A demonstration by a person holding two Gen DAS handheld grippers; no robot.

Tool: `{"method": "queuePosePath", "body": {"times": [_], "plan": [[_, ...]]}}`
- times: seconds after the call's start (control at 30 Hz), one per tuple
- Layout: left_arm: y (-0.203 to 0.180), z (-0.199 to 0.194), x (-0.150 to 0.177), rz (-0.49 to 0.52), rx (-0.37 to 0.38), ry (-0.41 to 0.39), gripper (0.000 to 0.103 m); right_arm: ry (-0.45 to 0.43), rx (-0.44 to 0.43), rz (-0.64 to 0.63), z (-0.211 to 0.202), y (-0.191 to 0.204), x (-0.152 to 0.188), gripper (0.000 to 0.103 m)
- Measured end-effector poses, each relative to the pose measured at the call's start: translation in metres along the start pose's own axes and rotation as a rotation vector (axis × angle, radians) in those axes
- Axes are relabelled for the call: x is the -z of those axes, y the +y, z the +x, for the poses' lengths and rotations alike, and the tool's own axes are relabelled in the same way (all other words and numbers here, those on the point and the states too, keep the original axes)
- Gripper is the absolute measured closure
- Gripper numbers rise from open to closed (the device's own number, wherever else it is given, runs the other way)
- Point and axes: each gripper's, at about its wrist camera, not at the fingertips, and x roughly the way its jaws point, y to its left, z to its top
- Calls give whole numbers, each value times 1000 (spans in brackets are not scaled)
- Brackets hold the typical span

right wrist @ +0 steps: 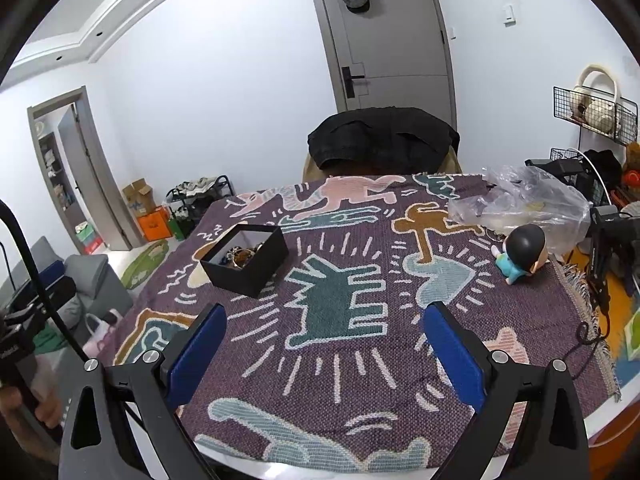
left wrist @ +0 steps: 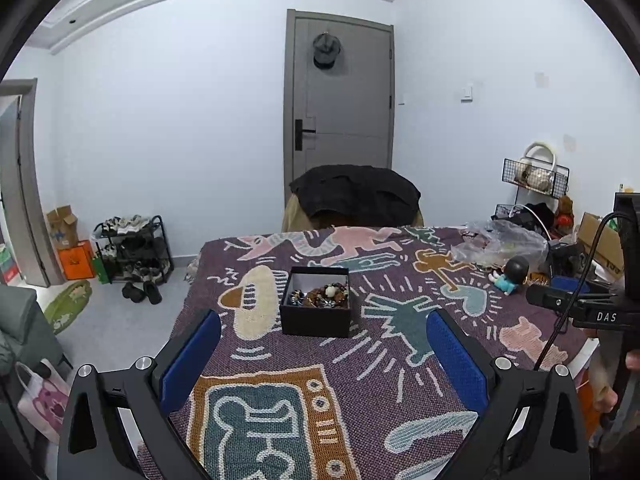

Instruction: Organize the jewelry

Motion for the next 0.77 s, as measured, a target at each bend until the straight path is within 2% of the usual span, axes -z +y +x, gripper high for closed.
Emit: {"method": "queuePosePath", "body": {"times": [0.77], "plan": [[2,-1,1,-22,41,-1,0,8,3,22,5,0,3,4]]}}
